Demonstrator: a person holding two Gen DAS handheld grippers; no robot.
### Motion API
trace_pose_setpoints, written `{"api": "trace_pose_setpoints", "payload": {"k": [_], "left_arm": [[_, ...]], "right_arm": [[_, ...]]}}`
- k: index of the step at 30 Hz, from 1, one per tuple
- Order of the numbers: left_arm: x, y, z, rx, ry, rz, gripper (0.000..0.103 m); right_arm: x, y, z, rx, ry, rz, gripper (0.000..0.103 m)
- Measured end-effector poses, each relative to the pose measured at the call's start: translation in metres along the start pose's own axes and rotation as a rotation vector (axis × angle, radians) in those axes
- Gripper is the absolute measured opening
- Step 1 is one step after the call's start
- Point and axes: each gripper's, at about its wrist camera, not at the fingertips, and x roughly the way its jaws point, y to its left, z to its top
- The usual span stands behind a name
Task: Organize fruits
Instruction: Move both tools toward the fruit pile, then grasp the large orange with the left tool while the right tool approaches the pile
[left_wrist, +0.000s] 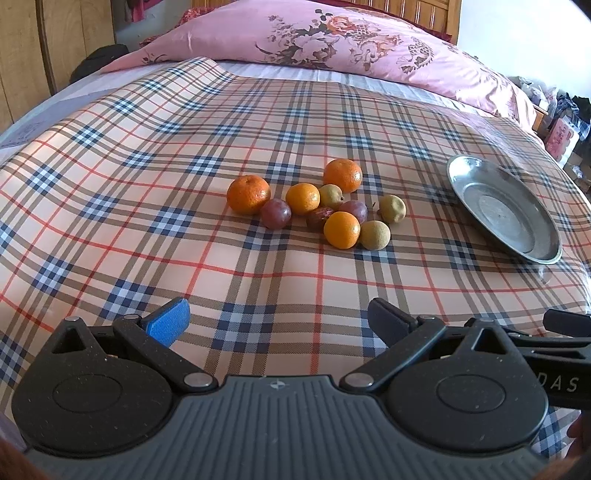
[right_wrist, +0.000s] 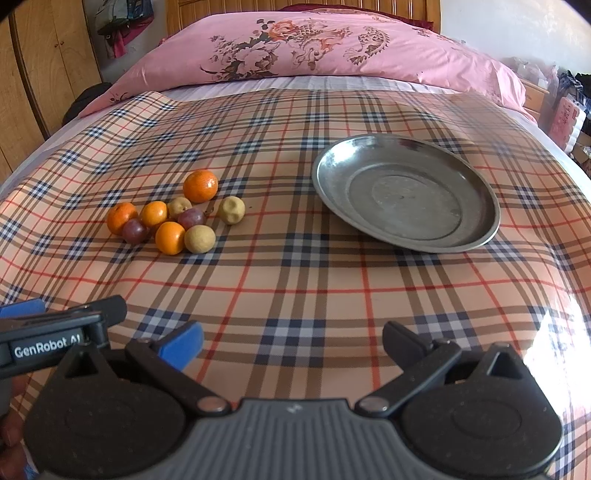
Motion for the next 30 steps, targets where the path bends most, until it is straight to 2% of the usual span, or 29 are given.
{"api": "trace_pose_setpoints", "payload": {"k": [22, 30], "left_arm": [[0.011, 0.015, 0.009, -0.030, -0.001, -0.006, 0.103], [0.022, 0.035, 0.032, -0.052, -0.023, 0.044, 0.103]], "right_arm": [[0.009, 0.014, 0.012, -0.038, 0.002, 0.022, 0.102], [0.007, 0.005, 0.041, -0.032, -0.029, 0.057, 0.102]]}}
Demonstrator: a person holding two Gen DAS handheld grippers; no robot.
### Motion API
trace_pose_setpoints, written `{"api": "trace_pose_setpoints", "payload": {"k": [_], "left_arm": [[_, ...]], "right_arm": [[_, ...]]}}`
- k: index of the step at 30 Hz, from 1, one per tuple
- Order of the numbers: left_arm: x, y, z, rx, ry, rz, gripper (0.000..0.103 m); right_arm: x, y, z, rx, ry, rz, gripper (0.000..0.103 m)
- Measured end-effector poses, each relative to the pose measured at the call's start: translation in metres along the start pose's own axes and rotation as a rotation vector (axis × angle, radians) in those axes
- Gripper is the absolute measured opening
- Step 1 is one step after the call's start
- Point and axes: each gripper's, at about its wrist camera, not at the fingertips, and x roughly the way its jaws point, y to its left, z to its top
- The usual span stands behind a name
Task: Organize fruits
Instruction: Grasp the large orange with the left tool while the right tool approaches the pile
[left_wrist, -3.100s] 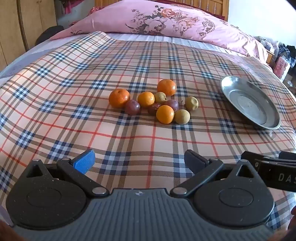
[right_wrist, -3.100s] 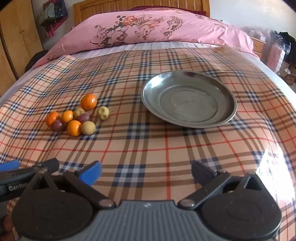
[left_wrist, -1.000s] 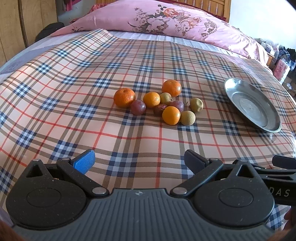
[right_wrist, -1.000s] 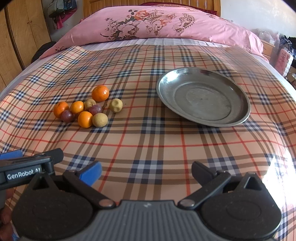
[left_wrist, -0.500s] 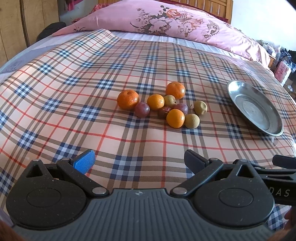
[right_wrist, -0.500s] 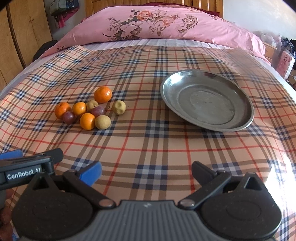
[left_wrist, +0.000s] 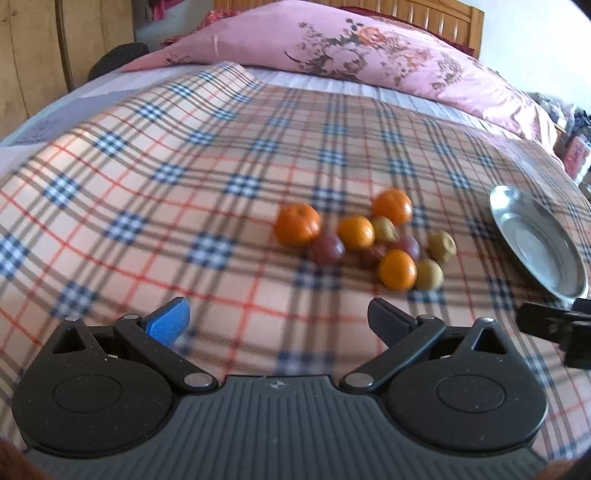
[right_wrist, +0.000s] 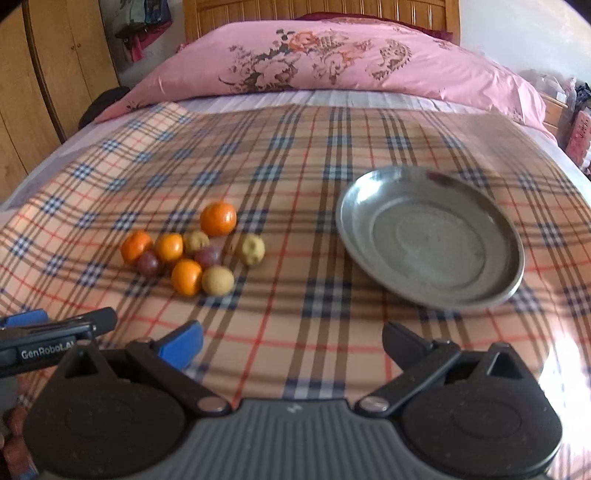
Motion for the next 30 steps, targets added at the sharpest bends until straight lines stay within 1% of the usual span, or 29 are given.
{"api": "trace_pose_setpoints", "payload": {"k": [6, 10, 14, 18, 20, 22, 24, 25, 26, 27, 29, 30], "left_arm": [[0.022, 0.010, 0.035, 0.010, -0.022, 0.011, 0.103], [0.046, 0.012, 0.050, 0.016, -0.014, -0.013, 0.103], [0.068, 0.011, 0.054, 0.033, 0.007, -0.040, 0.103], [0.086, 0.013, 0.053, 0.043, 0.032, -0.051, 0.103], [0.092, 0.015, 0.053, 0.034, 0.026, -0.067, 0.103], [0.099, 0.015, 0.054, 0.039, 0.030, -0.069, 0.095], [0.105, 0.015, 0.053, 0.043, 0.035, -0.086, 0.090], [0.106, 0.015, 0.051, 0.049, 0.030, -0.092, 0.085], [0.109, 0.013, 0.052, 0.053, 0.027, -0.098, 0.078], [0.109, 0.012, 0.051, 0.058, 0.021, -0.111, 0.074], [0.105, 0.009, 0.048, 0.071, 0.007, -0.135, 0.055], [0.105, 0.007, 0.048, 0.077, 0.003, -0.144, 0.053]], "right_arm": [[0.007, -0.004, 0.023, -0.005, -0.019, 0.005, 0.102], [0.016, -0.005, 0.027, 0.007, -0.013, 0.014, 0.102], [0.027, -0.003, 0.026, 0.000, 0.007, 0.023, 0.102], [0.038, -0.006, 0.027, -0.001, 0.021, 0.029, 0.102], [0.041, -0.007, 0.027, 0.003, 0.025, 0.026, 0.102], [0.045, -0.009, 0.027, 0.009, 0.026, 0.026, 0.102], [0.048, -0.010, 0.028, 0.013, 0.029, 0.034, 0.102], [0.049, -0.009, 0.028, 0.012, 0.029, 0.038, 0.102], [0.050, -0.009, 0.028, 0.008, 0.028, 0.043, 0.102], [0.051, -0.008, 0.028, 0.004, 0.027, 0.047, 0.102], [0.054, -0.007, 0.028, -0.012, 0.027, 0.051, 0.102], [0.055, -0.007, 0.027, -0.021, 0.023, 0.048, 0.102]]}}
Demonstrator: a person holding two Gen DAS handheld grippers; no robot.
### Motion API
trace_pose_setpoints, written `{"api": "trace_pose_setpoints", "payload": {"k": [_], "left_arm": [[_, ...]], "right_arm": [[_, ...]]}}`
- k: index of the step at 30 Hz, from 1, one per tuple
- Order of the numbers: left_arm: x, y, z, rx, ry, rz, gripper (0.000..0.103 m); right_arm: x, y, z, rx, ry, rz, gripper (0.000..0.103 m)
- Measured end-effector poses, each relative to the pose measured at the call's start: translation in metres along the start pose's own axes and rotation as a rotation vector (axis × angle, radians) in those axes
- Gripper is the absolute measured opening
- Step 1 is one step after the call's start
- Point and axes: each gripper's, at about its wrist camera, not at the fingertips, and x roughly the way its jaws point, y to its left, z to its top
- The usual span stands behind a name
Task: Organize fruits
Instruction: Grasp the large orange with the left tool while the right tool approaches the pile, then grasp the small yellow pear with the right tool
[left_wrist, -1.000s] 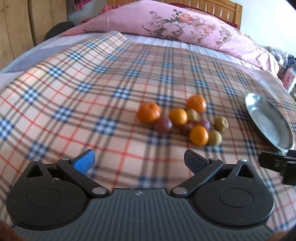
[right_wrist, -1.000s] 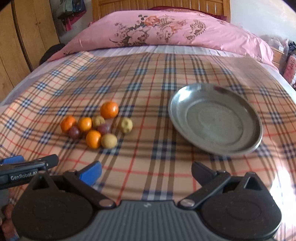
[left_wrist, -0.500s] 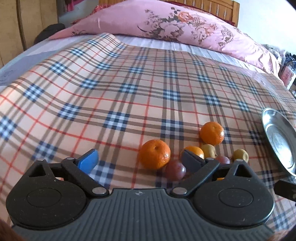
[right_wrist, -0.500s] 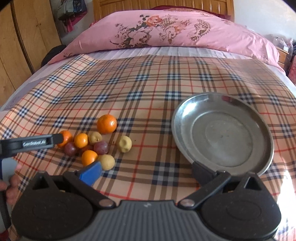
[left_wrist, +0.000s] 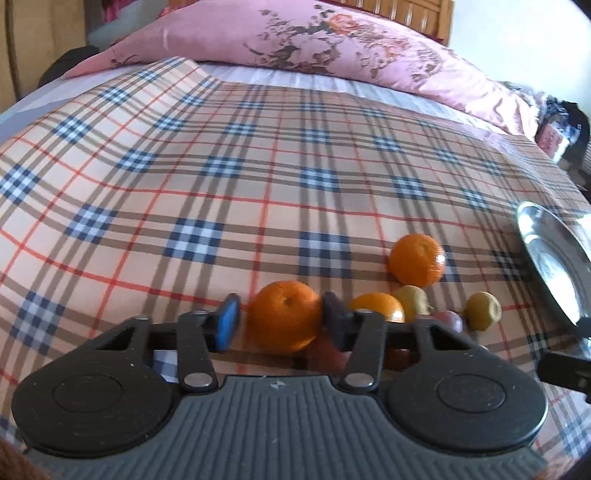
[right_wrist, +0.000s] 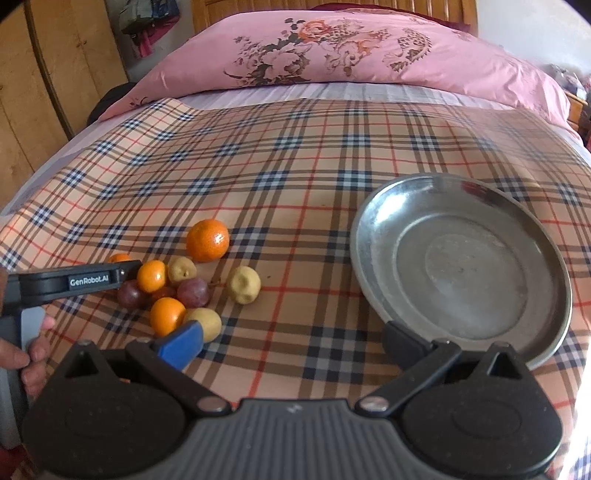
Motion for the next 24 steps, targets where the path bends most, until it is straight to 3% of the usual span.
{"api": "trace_pose_setpoints", "payload": {"k": [10, 13, 16, 19, 24], "left_arm": [[0.002, 0.011, -0.006, -0.007, -0.021, -0.016, 0.054], [0.003, 0.009, -0.008, 0.005, -0.029, -0.019, 0.046], [0.003, 0.001, -0.010, 0.044, -0.043, -0.002, 0.045], [0.001, 0.005, -0.011, 0.012, -0.047, -0.014, 0.045], [-0.006, 0.010, -0.014, -0.008, -0.042, 0.029, 0.045]], "right_arm": [[0.008, 0.007, 0.006, -0.096, -0.043, 0.070, 0.091], [0.014, 0.011, 0.010, -0.108, -0.052, 0.097, 0.086], [0.020, 0.012, 0.013, -0.106, -0.049, 0.105, 0.082], [0.024, 0.012, 0.014, -0.105, -0.047, 0.105, 0.077], [0.030, 0.015, 0.015, -0.125, -0.044, 0.111, 0.067]]}}
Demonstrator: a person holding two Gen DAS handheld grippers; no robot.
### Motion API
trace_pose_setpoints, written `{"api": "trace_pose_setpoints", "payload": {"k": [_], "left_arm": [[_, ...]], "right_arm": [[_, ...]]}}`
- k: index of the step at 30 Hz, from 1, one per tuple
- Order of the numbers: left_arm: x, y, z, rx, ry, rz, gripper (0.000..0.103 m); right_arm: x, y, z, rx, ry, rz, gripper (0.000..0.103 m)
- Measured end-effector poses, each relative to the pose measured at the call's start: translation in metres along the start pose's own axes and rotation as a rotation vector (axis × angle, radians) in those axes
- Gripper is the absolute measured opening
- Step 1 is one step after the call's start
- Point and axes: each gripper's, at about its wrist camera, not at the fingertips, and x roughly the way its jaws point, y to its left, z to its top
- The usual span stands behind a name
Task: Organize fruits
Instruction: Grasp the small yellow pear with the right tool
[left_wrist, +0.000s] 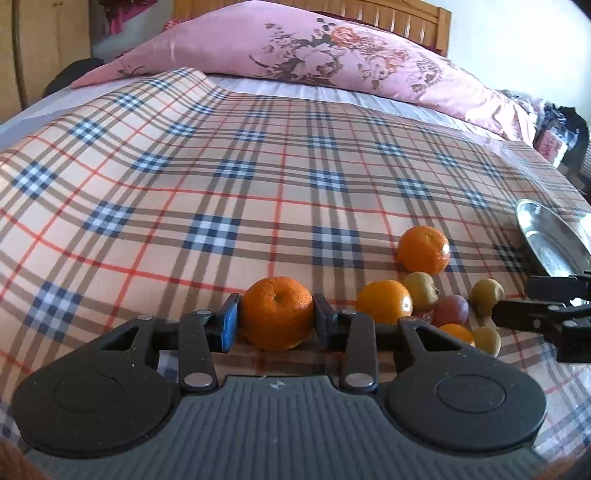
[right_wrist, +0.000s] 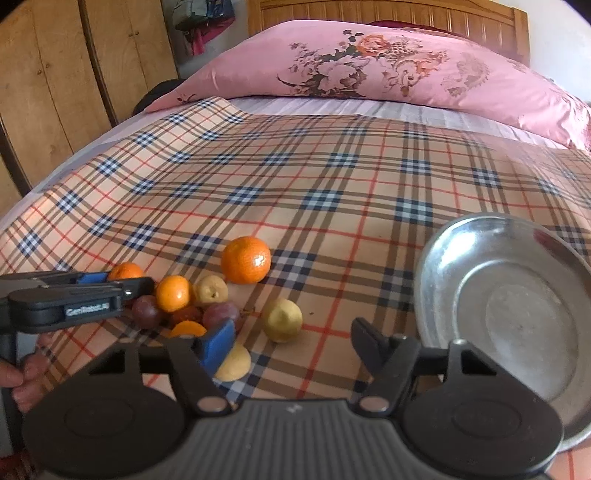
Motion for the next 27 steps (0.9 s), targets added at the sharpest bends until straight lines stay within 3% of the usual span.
{"api": "trace_pose_setpoints", "payload": {"k": [2, 6, 9, 11, 19, 27], "left_arm": [[-0.004, 0.001, -0.003, -0.010, 0.003, 0.007, 0.045], [-0.009, 0.002, -0.008, -0.030, 0.002, 0.009, 0.045], [-0.011, 0.002, -0.010, -0.041, 0.002, 0.014, 0.045], [-0.013, 0.001, -0.011, -0.053, 0.000, 0.017, 0.045], [-0.024, -0.006, -0.016, -0.064, -0.010, 0.018, 0.045], [-0.046, -0.016, -0.020, -0.056, -0.026, 0.027, 0.045]], "right_arm": [[0.004, 0.001, 0.001, -0.007, 0.002, -0.010, 0.062], [0.015, 0.001, 0.002, -0.010, 0.024, -0.023, 0.044], [0.019, 0.002, 0.000, -0.026, 0.025, -0.028, 0.038], [0.020, 0.003, 0.001, -0.028, 0.018, 0.007, 0.028], [0.018, 0.010, 0.001, -0.051, 0.014, -0.009, 0.024], [-0.011, 0.007, 0.002, -0.030, -0.025, -0.040, 0.024]]}}
